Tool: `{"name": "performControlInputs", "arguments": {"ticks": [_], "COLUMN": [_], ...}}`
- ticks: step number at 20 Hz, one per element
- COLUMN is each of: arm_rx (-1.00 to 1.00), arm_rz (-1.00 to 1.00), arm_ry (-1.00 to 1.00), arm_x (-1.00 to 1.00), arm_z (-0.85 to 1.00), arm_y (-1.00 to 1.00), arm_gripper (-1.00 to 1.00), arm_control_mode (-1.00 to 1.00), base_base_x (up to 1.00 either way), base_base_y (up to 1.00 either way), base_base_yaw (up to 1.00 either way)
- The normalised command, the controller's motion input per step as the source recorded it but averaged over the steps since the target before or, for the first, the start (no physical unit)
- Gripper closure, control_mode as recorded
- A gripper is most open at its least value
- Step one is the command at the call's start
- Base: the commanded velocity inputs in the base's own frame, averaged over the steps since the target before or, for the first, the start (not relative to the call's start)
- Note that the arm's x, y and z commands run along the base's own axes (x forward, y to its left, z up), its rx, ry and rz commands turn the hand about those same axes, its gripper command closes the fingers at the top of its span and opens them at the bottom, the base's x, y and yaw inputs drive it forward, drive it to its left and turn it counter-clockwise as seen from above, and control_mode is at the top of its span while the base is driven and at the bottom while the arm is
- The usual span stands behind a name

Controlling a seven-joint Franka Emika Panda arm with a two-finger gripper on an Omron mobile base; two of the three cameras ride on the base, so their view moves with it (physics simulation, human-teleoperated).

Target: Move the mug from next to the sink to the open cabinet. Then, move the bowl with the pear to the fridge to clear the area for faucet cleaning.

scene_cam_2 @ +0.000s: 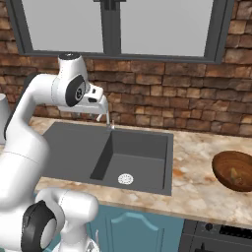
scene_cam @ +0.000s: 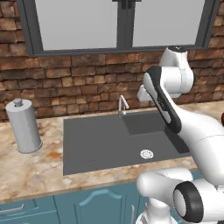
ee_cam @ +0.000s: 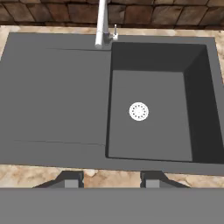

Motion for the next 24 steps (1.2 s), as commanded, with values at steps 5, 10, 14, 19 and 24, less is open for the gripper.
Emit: {"name": "performControlInputs", "arguments": {"ticks": [5, 10, 14, 19, 24], "arm_rx": [0.00, 0.00, 0.00, 0.00, 0.00], "arm_rz": [0.00, 0.00, 0.00, 0.00, 0.00], "arm_ry": [0.00, 0.00, -0.02, 0.00, 0.00], "arm_x": [-0.02, -0.16, -0.68, 0.00, 0.00], "arm_z": [0.00, 0.00, -0.05, 0.00, 0.00], "arm_y": [0.00, 0.00, -0.12, 0.00, 0.00], "arm_gripper": [-1.00, -1.00, -1.00, -1.00, -1.00], "arm_control_mode": [-1.00, -1.00, 1.00, 1.00, 1.00], "base_base_x": [0.00, 0.00, -0.25, -0.64, -0.06], "base_base_y": [0.00, 0.00, -0.16, -0.94, -1.00], "base_base_yaw": [0.00, 0.00, 0.00, -0.04, -0.11]}}
